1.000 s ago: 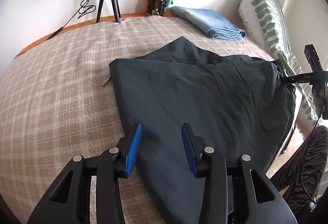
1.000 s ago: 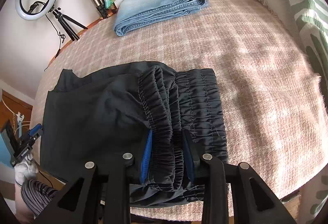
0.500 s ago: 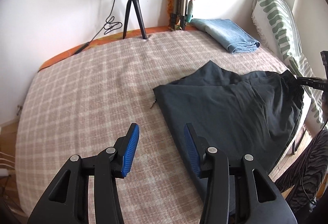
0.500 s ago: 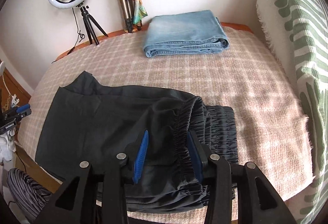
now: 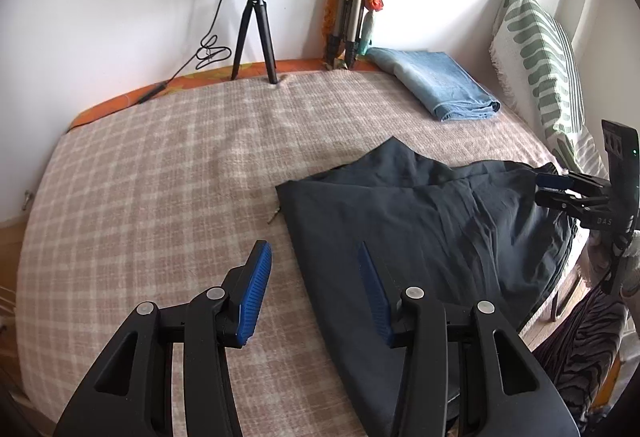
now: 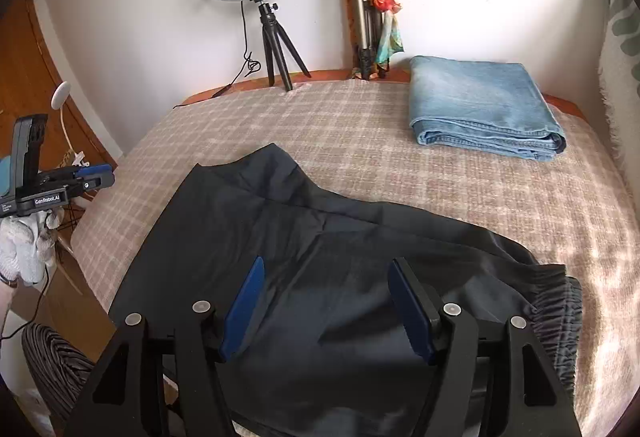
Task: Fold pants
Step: 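Grasp the trouser edge with the left tool while the right tool grasps beside it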
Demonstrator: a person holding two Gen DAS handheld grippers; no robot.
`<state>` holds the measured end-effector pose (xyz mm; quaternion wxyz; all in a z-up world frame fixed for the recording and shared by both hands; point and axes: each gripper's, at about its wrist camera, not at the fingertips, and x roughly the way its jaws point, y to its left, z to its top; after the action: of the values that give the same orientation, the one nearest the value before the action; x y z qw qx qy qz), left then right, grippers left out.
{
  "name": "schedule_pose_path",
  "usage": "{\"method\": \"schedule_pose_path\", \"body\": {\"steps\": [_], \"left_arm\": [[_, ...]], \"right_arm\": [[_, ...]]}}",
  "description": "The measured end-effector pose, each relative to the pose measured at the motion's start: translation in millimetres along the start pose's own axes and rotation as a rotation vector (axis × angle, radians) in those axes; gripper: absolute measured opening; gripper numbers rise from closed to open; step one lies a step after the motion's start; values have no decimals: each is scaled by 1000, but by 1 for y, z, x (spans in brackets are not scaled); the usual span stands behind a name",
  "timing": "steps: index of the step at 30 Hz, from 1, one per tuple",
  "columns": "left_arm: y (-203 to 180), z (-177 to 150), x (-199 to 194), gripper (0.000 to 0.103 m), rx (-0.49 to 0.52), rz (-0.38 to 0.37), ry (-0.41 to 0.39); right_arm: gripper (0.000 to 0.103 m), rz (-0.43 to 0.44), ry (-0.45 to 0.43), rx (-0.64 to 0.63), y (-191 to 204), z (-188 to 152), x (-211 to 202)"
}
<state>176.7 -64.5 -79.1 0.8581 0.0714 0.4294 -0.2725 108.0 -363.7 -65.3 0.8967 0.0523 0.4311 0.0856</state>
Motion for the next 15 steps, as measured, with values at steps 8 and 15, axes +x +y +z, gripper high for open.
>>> {"method": "schedule_pose_path", "body": {"steps": [8, 15], "left_arm": [[-40, -7, 7, 44, 45, -32, 54], [-39, -24, 1, 49, -25, 0, 23]], "right_arm": [[67, -70, 81, -65, 11, -4, 64], [67, -143, 142, -156, 17, -20, 86]]}}
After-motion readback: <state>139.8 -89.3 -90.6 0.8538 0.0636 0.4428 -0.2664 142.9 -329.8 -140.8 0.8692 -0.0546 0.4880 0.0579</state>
